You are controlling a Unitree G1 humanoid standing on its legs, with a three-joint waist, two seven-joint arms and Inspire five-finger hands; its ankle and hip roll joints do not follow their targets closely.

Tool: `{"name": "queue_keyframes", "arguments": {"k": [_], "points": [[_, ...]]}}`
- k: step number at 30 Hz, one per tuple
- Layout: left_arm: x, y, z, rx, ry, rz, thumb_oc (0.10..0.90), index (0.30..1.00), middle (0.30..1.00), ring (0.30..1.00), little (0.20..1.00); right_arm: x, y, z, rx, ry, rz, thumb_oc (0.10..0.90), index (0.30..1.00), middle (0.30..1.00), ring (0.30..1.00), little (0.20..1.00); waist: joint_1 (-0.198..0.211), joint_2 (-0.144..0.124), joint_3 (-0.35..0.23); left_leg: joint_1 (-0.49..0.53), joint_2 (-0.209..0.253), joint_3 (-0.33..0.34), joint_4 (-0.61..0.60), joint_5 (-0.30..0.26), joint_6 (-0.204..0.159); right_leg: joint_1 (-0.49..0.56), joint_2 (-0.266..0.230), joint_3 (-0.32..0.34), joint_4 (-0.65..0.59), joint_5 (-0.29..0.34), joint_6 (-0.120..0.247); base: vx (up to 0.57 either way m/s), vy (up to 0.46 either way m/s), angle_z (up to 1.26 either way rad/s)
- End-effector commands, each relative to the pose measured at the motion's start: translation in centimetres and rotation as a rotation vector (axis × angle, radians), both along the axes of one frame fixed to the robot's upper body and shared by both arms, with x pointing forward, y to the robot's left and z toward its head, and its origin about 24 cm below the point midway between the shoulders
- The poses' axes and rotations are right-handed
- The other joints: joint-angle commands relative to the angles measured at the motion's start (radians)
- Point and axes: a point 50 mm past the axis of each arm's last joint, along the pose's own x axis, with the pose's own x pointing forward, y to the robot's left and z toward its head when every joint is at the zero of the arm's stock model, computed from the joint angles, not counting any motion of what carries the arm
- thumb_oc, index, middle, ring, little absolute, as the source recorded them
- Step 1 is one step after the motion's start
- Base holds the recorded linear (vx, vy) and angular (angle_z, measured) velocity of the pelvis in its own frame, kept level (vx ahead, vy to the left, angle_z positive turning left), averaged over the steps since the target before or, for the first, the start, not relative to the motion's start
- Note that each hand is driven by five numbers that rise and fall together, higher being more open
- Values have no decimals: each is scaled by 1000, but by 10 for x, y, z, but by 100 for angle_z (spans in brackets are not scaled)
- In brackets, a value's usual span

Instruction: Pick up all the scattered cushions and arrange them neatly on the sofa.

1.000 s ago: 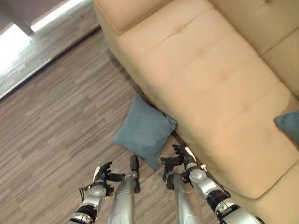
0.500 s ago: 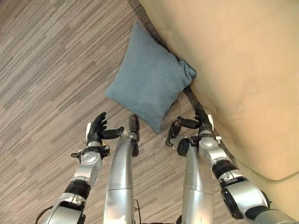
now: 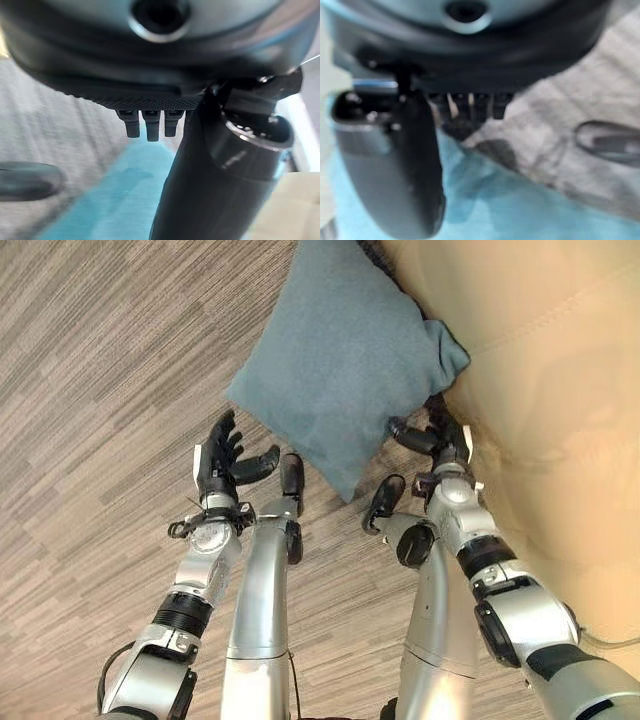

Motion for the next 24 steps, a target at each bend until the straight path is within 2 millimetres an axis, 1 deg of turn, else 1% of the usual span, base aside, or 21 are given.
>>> {"name": "queue_keyframes", "arguments": {"k": [1,2,3,4,7,8,9,11,12,13,15,16,17,21,24], "points": [[-22,13,-10,-22,-43,49,800,900,900,900,900,-5,-11,-16,-11,22,-56,800,900,900,900,900,2,29,-121,-59,-48,5,-17,-85,54,-49,24,145,-88,1,118,28,-23,10],[-21,13,-10,-22,-44,49,800,900,900,900,900,-4,-11,-15,-11,21,-56,800,900,900,900,900,2,29,-121,-63,-49,5,-15,-86,54,-52,24,146,-86,0,118,41,-28,9],[-22,6,1,-1,-92,12,800,900,900,900,900,3,-13,12,-13,-29,-66,800,900,900,900,900,24,33,-116,-89,-60,-1,-2,-84,54,-80,14,149,-64,-8,113,35,-15,7],[-22,6,2,-1,-95,12,800,900,900,900,900,3,-14,14,-13,-31,-66,800,900,900,900,900,24,34,-116,-92,-60,-1,0,-84,54,-83,13,150,-61,-9,113,40,-26,9],[-20,-3,15,5,-145,-24,800,900,900,900,900,7,-9,35,-20,-76,-52,800,900,900,900,900,41,38,-114,-117,-73,-8,16,-82,56,-108,3,154,-39,-17,108,31,-29,15],[-19,-12,25,5,-183,-62,800,900,900,900,900,9,-5,47,-13,-108,-38,580,571,571,571,571,51,41,-115,-126,-78,-10,19,-79,56,-118,-2,156,-32,-19,106,45,-36,12],[-19,-17,30,7,-203,-82,800,900,900,900,900,10,-5,56,-24,-132,-32,400,300,300,300,300,55,44,-115,-132,-81,-11,20,-79,56,-124,-6,158,-29,-19,106,37,-28,14],[-18,-27,38,19,-234,-116,800,900,900,900,900,9,-4,67,-36,-175,-17,400,300,300,300,300,58,47,-116,-138,-87,-15,21,-75,56,-125,-11,155,-27,-23,104,15,-11,10],[-17,-30,39,25,-237,-129,800,900,900,900,900,9,-2,73,-26,-203,-6,400,300,300,300,300,58,44,-118,-139,-89,-17,20,-73,55,-125,-11,154,-26,-24,102,4,-12,4],[-17,-31,40,25,-238,-130,800,900,900,900,900,9,-2,73,-25,-203,-7,400,300,300,300,300,59,45,-119,-139,-89,-18,19,-73,55,-125,-12,154,-26,-24,102,4,-6,5],[-16,-35,40,31,-233,-142,800,900,900,900,900,5,3,83,-3,-274,17,400,300,300,300,300,56,29,-133,-140,-90,-18,11,-70,55,-122,-8,149,-34,-20,101,2,-4,4],[-16,-35,39,32,-232,-142,800,900,900,900,900,5,3,82,-3,-274,17,400,300,300,300,300,56,28,-134,-140,-90,-18,10,-69,55,-122,-8,149,-36,-19,101,0,0,0],[-14,-35,35,33,-212,-133,800,900,900,900,900,2,8,86,1,-319,34,400,300,300,300,300,51,16,-142,-133,-88,-15,-2,-69,54,-109,-4,141,-55,-13,103,0,0,0],[-12,-32,30,31,-186,-104,800,900,900,900,900,-8,21,78,-57,-380,72,400,300,300,300,300,30,-7,-159,-69,-76,-18,-93,-54,49,-30,18,103,-157,10,122,-59,10,1],[-11,-32,29,42,-179,-98,800,900,900,900,900,-17,23,72,-106,-415,78,400,300,300,300,300,13,-18,-168,5,-69,-29,-178,-39,48,45,40,74,-231,30,137,-76,28,3]]}}
